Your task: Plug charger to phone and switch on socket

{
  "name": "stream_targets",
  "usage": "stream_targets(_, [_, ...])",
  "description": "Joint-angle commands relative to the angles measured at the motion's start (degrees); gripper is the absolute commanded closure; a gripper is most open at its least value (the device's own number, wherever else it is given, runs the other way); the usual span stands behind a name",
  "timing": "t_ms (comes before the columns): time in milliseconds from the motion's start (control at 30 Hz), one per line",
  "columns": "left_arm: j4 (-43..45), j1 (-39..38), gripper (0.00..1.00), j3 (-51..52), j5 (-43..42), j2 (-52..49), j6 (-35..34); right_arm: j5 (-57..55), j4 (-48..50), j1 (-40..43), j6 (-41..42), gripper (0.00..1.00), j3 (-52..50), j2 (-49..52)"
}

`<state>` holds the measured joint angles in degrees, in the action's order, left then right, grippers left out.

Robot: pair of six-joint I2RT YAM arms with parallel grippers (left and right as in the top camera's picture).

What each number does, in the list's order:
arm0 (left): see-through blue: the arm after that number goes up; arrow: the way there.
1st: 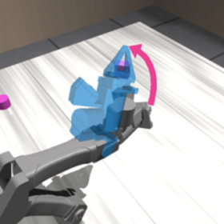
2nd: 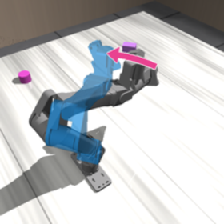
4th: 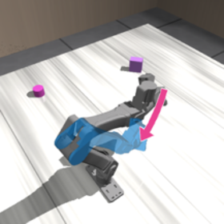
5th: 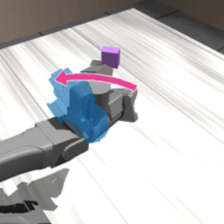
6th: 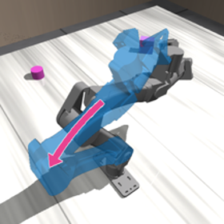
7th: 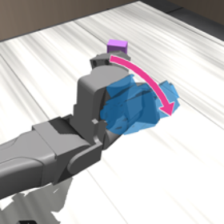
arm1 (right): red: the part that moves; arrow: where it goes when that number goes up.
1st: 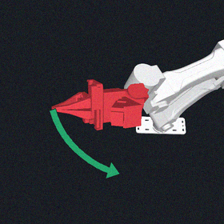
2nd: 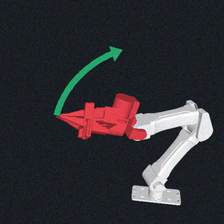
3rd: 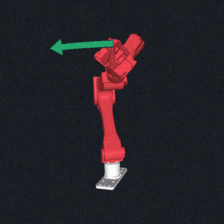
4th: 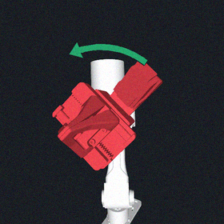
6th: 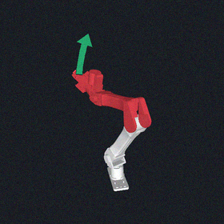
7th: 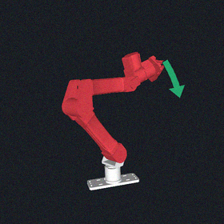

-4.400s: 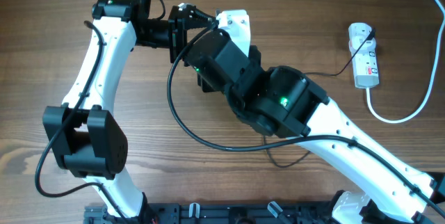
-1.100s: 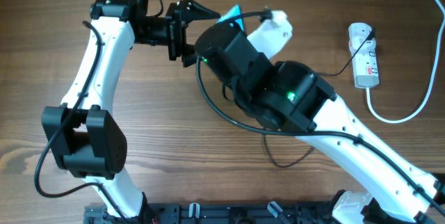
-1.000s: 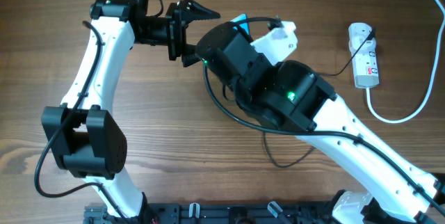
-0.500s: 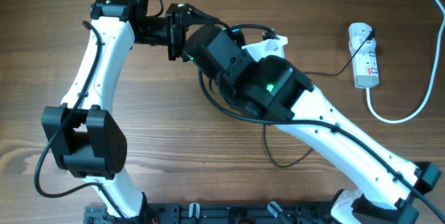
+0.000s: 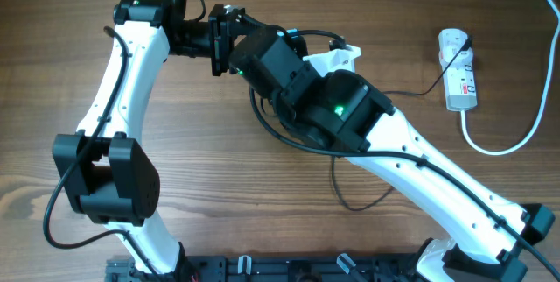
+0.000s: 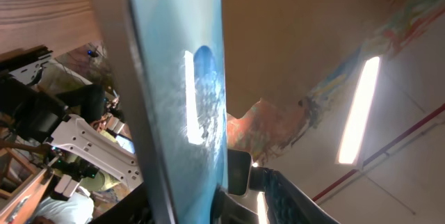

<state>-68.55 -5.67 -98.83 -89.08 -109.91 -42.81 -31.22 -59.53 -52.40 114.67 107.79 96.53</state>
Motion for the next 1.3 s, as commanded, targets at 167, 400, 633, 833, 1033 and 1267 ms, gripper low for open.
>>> stream_targets(167, [0.0, -0.22, 0.57, 0.09, -1.16, 1.81, -0.13, -1.64, 0.15, -0.04, 0.94, 0.95, 0.48, -1.88])
stream_targets(400, [0.0, -0.22, 0.62, 0.09, -1.11, 1.81, -0.11, -0.85, 0.63, -0.09, 1.03, 0.95, 0.48, -1.88])
stream_targets(633, [0.0, -0.22, 0.66, 0.09, -1.11, 1.81, -0.11, 0.61, 1.88, -0.09, 1.05, 0.96, 0.48, -1.88])
stream_targets(833, [0.0, -0.22, 0.7, 0.09, -1.11, 1.81, -0.11, 0.55, 1.9, -0.07, 1.03, 0.95, 0.48, -1.88])
stream_targets(1033, [0.0, -0.2, 0.87, 0.09, -1.11, 1.81, -0.11, 0.13, 1.84, -0.07, 0.92, 0.95, 0.48, -1.88])
stream_targets(1267, [0.0, -0.2, 0.96, 0.09, -1.14, 1.81, -0.11, -2.51, 1.44, -0.07, -3.02, 0.55, 0.48, -1.9])
